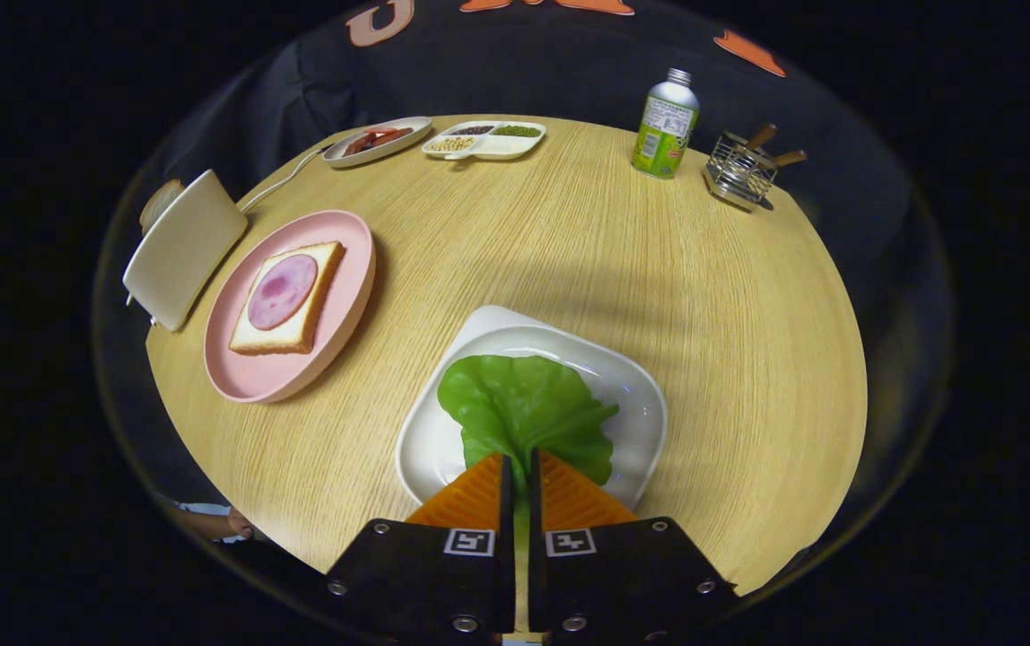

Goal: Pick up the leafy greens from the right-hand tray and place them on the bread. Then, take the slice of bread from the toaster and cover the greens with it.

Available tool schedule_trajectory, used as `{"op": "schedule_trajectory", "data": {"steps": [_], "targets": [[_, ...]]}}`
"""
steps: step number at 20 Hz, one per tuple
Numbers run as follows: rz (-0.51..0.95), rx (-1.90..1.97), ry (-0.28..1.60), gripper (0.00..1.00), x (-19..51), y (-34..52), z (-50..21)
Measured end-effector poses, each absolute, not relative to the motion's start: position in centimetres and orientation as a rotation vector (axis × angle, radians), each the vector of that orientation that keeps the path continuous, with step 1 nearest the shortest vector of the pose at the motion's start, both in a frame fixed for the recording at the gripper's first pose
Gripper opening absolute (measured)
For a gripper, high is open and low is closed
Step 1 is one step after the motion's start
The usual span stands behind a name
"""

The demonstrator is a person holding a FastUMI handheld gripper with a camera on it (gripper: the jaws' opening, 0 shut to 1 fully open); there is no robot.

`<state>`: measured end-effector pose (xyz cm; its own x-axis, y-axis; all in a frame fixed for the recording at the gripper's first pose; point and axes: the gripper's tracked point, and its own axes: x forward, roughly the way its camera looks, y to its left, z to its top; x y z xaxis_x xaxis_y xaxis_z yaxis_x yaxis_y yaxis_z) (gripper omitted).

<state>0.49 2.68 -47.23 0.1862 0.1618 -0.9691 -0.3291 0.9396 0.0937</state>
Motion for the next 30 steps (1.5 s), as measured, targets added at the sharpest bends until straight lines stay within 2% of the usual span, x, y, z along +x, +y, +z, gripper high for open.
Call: {"op": "schedule_trajectory", "data": {"steps": [7, 18, 30], "targets": [[0.378, -0.050, 1.248, 0.06, 2.3, 5.3, -43.6], [0.522, -0.030, 1.128, 0.06, 4.7, 13.7, -38.3], [0.603, 0.037, 1.161, 0.06, 5.4, 22.0, -39.4]]}}
